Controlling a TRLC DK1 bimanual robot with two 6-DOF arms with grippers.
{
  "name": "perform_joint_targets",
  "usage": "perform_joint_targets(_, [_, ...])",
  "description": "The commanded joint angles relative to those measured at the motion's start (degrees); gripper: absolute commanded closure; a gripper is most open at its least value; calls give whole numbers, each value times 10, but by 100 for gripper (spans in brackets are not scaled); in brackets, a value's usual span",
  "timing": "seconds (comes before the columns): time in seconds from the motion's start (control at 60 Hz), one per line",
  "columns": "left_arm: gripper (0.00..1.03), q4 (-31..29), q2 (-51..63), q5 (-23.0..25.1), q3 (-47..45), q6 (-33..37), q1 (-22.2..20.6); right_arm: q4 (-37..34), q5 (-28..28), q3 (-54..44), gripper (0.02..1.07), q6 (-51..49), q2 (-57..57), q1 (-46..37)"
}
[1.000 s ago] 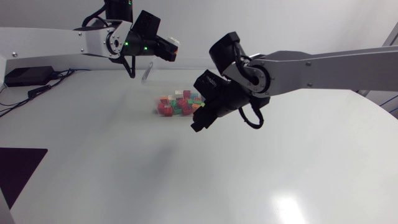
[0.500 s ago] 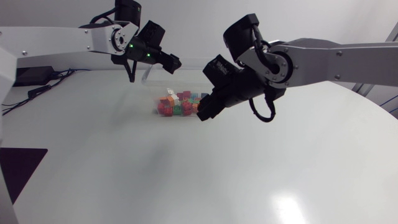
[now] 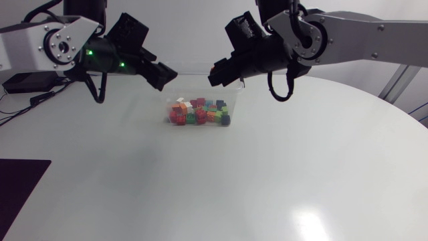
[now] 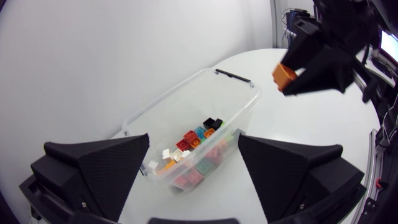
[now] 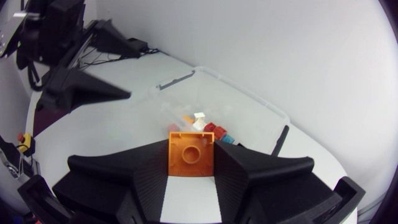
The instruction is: Place the duplo bricks in the container
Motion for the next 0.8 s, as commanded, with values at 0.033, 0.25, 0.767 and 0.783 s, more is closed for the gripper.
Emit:
perform_joint_targets(0.033, [3, 9, -51, -3, -74, 25, 8, 25, 8, 17, 71, 15, 36, -5])
perform_joint_targets(0.25, [3, 25, -123, -5, -166, 39, 4, 43, 15, 66, 71, 17, 87, -11])
perform_joint_targets(0.767, [4, 14, -211, -30, -263, 47, -22, 53, 19, 167, 71, 13, 174, -17])
perform_joint_targets(0.783, [4, 14, -216, -33, -265, 47, -23, 56, 21, 169, 71, 12, 177, -17])
